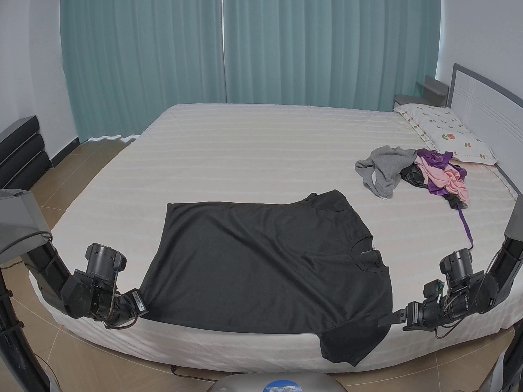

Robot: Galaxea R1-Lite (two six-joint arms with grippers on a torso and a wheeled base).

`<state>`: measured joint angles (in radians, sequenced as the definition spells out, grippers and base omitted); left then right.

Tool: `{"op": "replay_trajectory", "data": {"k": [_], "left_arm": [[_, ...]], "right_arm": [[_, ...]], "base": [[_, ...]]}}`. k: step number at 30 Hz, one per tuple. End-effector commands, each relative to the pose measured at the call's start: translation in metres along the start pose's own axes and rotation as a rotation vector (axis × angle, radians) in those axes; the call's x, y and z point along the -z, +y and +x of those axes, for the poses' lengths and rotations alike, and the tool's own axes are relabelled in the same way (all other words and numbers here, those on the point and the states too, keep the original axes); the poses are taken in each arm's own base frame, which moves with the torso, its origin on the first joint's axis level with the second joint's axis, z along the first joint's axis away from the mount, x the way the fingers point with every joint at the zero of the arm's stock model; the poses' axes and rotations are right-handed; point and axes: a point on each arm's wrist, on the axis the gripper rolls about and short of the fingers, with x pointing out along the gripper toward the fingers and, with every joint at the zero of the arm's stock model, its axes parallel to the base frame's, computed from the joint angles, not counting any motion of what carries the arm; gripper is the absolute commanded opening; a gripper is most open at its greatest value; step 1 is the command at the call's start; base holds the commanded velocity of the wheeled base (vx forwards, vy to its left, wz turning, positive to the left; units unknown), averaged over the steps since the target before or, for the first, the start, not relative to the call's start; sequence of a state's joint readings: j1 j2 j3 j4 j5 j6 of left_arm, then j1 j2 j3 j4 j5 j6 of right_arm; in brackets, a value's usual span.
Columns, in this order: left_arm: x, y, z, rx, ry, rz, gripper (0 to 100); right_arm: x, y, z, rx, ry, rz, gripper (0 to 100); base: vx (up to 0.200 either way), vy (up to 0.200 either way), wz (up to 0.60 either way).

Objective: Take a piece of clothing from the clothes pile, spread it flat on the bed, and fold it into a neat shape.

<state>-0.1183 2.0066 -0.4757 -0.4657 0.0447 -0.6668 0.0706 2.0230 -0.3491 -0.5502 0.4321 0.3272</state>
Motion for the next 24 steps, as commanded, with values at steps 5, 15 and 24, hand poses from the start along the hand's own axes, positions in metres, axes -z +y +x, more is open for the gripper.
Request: {"op": "replay_trajectory", "data": {"k": [5, 15, 24], "left_arm": [[0.000, 0.000, 0.001, -0.002, 0.003, 0.000, 0], [0.002, 0.001, 0.005, -0.012, 0.015, 0.000, 0], [0.003, 0.002, 0.007, -0.019, 0.025, 0.013, 0]], "right_arm": [[-0.023, -0.003, 0.014, -0.023, -0.090, -0.019, 100], [-0.042, -0.011, 0.040, -0.016, -0.137, -0.034, 100], [-0.050, -0.013, 0.049, 0.000, -0.148, -0.030, 0]], "base": [[0.000, 0.000, 0.00], [0.000, 0.000, 0.00], [0.000, 0.000, 0.00]]}}
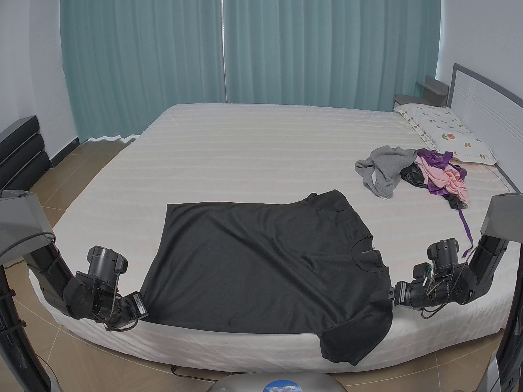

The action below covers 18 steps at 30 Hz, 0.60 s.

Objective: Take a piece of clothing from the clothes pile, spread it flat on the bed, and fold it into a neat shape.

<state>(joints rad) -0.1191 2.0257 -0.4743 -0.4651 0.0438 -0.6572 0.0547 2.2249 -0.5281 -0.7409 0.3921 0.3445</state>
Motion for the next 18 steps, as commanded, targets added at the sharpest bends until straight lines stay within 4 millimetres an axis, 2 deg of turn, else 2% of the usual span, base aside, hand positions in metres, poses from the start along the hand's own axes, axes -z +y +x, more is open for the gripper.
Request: {"op": "replay_trajectory", "data": {"k": [1, 10, 13, 18], "left_arm": [[0.003, 0.002, 0.003, -0.012, 0.016, 0.016, 0], [0.006, 0.005, 0.003, -0.022, 0.027, 0.027, 0], [0.008, 0.005, 0.004, -0.026, 0.034, 0.041, 0], [0.013, 0.009, 0.003, -0.040, 0.052, 0.081, 0]], "right_arm": [[0.002, -0.004, 0.007, 0.013, 0.015, 0.006, 0], [0.005, -0.011, -0.005, 0.038, 0.005, 0.033, 0], [0.010, -0.014, -0.018, 0.045, 0.001, 0.045, 0], [0.013, -0.018, -0.029, 0.055, -0.005, 0.063, 0]], "base": [[0.000, 0.000, 0.00], [0.000, 0.000, 0.00], [0.000, 0.000, 0.00], [0.000, 0.000, 0.00]]}}
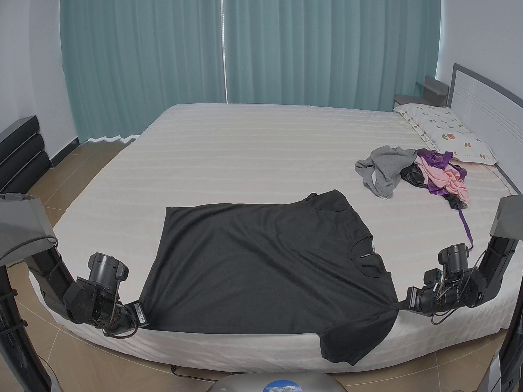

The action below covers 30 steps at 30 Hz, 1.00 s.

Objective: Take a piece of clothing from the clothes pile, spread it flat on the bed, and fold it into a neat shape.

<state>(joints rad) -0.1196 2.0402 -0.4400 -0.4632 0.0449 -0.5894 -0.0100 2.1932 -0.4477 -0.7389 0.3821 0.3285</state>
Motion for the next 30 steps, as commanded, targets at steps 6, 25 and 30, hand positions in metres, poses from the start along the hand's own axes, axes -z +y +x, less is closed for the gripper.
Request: {"op": "replay_trajectory", "data": {"k": [6, 25, 30], "left_arm": [[0.004, 0.003, 0.000, -0.016, 0.015, 0.014, 0], [0.003, 0.002, 0.003, -0.006, 0.011, 0.041, 100], [-0.001, 0.003, 0.001, -0.001, -0.003, 0.034, 100]], "right_arm": [[0.012, -0.006, -0.015, 0.016, 0.014, -0.005, 0], [0.011, 0.002, -0.008, -0.023, 0.021, -0.024, 100], [0.005, 0.010, -0.016, -0.045, -0.021, -0.033, 100]], "base": [[0.000, 0.000, 0.00], [0.000, 0.000, 0.00], [0.000, 0.000, 0.00]]}}
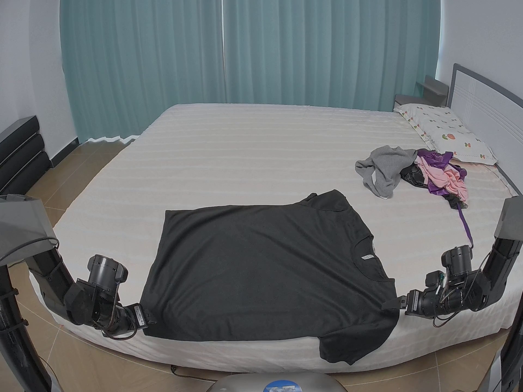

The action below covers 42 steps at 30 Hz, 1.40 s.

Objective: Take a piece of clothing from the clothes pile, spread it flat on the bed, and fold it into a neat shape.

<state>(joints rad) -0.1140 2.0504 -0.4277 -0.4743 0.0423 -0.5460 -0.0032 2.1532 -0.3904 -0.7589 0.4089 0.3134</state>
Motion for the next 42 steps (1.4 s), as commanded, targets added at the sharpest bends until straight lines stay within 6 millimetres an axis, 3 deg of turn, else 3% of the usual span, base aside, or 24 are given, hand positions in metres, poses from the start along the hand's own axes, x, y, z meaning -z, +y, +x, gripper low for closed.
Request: {"op": "replay_trajectory", "data": {"k": [1, 6, 11, 23, 35, 42], "left_arm": [[-0.006, 0.000, -0.002, 0.008, -0.021, -0.011, 100], [-0.015, 0.000, -0.009, 0.029, -0.067, -0.031, 100], [-0.022, -0.005, -0.018, 0.102, -0.096, -0.055, 100], [-0.031, -0.006, -0.018, 0.140, -0.099, -0.141, 100], [-0.033, -0.004, -0.017, 0.155, -0.086, -0.151, 100], [-0.033, -0.004, -0.018, 0.157, -0.089, -0.151, 100]], "right_arm": [[-0.006, 0.010, -0.009, -0.030, -0.046, 0.005, 100], [-0.005, 0.034, -0.010, -0.097, -0.079, 0.103, 100], [-0.003, 0.046, -0.009, -0.153, -0.149, 0.171, 100], [0.002, 0.040, -0.006, -0.136, -0.175, 0.223, 100], [0.003, 0.039, -0.005, -0.133, -0.167, 0.243, 100], [0.004, 0.039, -0.005, -0.133, -0.162, 0.245, 100]], "base": [[0.000, 0.000, 0.00], [0.000, 0.000, 0.00], [0.000, 0.000, 0.00], [0.000, 0.000, 0.00], [0.000, 0.200, 0.00], [0.000, 0.000, 0.00]]}}
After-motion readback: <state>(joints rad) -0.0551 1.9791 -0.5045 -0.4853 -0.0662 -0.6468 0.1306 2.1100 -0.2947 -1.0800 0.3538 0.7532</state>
